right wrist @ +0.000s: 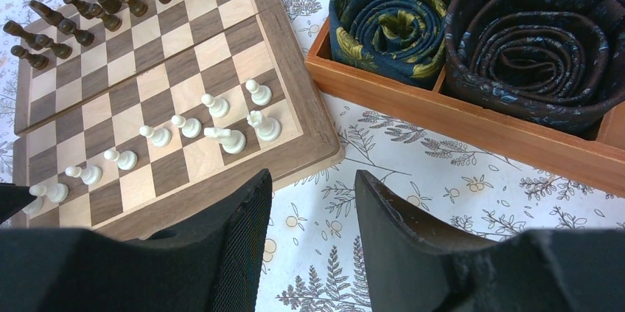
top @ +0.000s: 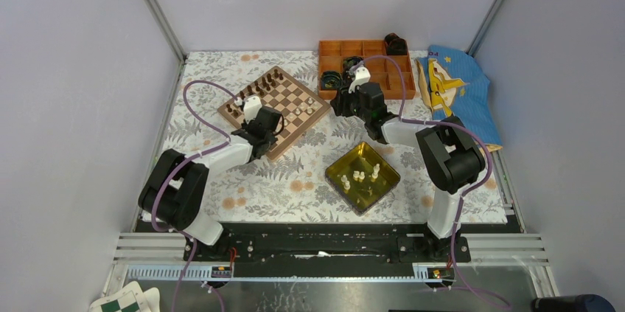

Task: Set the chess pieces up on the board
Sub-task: Place the chess piece on the chessboard.

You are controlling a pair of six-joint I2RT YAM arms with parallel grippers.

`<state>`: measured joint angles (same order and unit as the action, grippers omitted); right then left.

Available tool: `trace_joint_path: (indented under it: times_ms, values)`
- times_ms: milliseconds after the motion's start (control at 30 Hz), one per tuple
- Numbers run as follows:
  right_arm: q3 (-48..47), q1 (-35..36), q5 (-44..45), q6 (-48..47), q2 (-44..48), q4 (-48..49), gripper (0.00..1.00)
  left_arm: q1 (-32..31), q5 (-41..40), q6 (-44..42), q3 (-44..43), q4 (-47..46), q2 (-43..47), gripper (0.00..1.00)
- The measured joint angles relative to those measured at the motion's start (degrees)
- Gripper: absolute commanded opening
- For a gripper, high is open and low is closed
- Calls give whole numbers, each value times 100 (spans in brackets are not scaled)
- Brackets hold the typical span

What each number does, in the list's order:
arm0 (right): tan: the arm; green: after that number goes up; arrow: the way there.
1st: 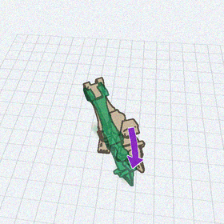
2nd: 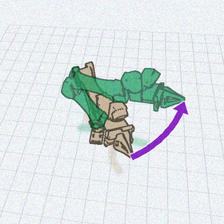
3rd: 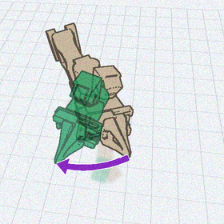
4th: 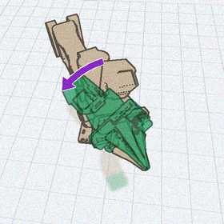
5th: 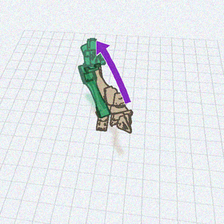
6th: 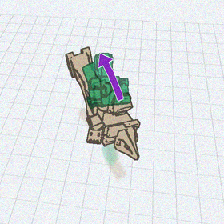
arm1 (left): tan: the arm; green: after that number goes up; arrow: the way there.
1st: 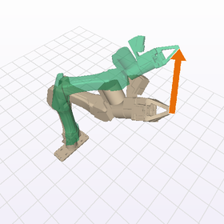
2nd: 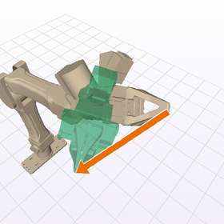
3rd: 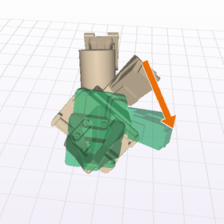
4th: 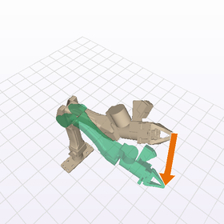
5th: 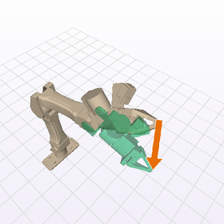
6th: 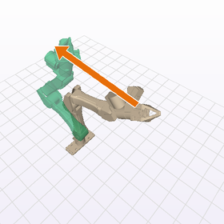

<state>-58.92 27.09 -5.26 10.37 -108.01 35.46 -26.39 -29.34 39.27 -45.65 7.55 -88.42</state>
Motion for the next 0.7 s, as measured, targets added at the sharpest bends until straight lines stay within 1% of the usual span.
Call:
trace_joint_path:
  times_ms: [233,333,700]
  values:
    - [9,0,0,0,7,0,53,0,-2,-9,0,4,0,37]
    - [9,0,-2,0,7,0,53,-4,-13,-26,2,28,0,43]
    - [22,0,-28,2,7,2,53,-20,-111,-33,55,234,319,43]
